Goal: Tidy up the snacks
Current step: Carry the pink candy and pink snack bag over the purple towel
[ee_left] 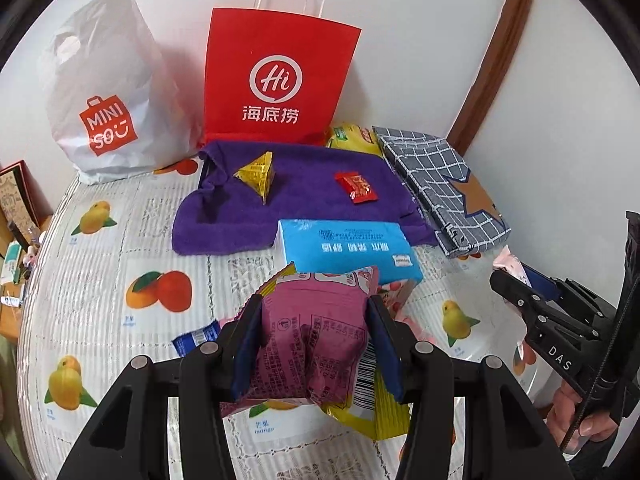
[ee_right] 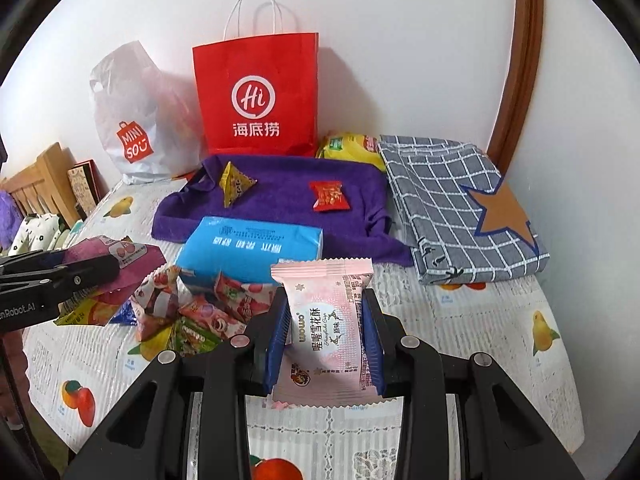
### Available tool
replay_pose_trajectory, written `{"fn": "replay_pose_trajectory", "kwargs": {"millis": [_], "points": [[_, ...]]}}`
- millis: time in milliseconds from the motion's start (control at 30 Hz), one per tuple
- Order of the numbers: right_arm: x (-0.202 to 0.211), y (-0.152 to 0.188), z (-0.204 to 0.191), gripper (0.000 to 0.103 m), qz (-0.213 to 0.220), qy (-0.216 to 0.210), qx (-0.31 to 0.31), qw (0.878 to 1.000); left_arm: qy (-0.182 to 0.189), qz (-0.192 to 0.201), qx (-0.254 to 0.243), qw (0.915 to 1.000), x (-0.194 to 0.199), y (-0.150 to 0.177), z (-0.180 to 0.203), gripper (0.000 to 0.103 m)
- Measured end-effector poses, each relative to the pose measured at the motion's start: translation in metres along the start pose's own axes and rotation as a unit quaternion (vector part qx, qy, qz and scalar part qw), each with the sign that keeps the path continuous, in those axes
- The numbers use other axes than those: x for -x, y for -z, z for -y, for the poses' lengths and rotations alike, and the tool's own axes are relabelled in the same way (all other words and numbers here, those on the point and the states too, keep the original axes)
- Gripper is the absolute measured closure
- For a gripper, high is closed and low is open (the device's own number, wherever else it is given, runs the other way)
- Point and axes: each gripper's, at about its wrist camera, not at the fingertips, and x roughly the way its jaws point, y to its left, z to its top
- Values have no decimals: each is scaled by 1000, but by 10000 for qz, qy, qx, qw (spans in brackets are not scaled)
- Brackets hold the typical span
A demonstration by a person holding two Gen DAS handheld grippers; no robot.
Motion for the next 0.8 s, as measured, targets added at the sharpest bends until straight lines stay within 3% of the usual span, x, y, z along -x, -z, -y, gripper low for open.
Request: {"fn": "replay_pose_trajectory", "kwargs": {"millis": [500, 667, 800], "points": [[-15, -19, -1, 68, -60, 52, -52, 10000, 157, 77, -69, 9998, -2, -8, -2, 54], [-8, -21, 3, 68, 131, 35, 37, 9999, 132, -36, -28, 9999, -2, -21, -2, 54], [-11, -31, -2, 68, 171, 22, 115, 9998, 140, 121, -234, 9996, 0, -29, -2, 54]]}}
